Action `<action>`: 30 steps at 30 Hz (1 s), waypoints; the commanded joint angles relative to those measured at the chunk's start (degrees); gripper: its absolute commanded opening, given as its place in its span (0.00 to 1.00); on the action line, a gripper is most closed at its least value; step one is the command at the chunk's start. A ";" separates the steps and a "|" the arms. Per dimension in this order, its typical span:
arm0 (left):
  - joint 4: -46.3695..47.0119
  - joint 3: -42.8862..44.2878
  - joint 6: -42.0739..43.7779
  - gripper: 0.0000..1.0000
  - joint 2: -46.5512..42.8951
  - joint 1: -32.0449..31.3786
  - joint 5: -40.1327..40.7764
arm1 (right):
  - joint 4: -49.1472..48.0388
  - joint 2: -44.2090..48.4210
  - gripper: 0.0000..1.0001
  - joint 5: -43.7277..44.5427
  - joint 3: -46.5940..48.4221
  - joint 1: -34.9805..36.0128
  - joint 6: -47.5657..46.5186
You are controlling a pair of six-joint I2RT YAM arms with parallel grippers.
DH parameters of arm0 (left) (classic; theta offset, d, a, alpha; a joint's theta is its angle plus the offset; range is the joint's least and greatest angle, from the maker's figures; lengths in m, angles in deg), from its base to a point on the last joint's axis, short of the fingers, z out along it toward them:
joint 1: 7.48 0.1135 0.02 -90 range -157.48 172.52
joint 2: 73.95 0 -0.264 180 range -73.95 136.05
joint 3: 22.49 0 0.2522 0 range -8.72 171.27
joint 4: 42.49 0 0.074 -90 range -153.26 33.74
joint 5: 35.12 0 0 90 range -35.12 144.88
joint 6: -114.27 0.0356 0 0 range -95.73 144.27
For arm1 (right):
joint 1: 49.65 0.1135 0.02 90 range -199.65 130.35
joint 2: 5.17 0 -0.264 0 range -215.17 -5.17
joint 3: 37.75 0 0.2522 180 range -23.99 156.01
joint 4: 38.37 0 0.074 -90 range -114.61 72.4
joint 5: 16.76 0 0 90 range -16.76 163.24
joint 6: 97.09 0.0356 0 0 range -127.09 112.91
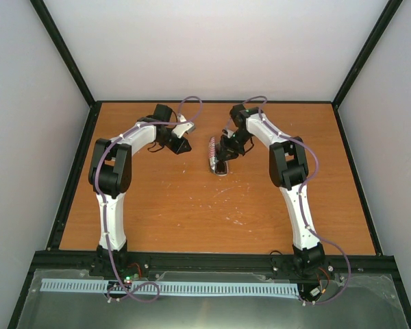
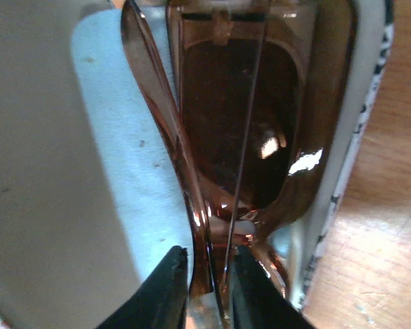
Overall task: Organize the sunglasses
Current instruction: Adjust the sunglasses in the sunglasses case.
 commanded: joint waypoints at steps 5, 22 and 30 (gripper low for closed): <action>0.96 0.23 -0.18 0.11 -2.29 -0.27 -1.03 | -0.79 1.86 0.30 1.68 -1.20 0.08 1.10; -0.01 2.74 -0.45 0.11 -1.96 -0.27 -1.54 | 1.88 6.77 0.37 3.85 2.17 -2.10 1.86; -0.81 3.38 -1.26 0.11 -2.25 -0.36 -1.91 | -1.81 11.26 0.14 8.62 -4.49 -5.49 3.19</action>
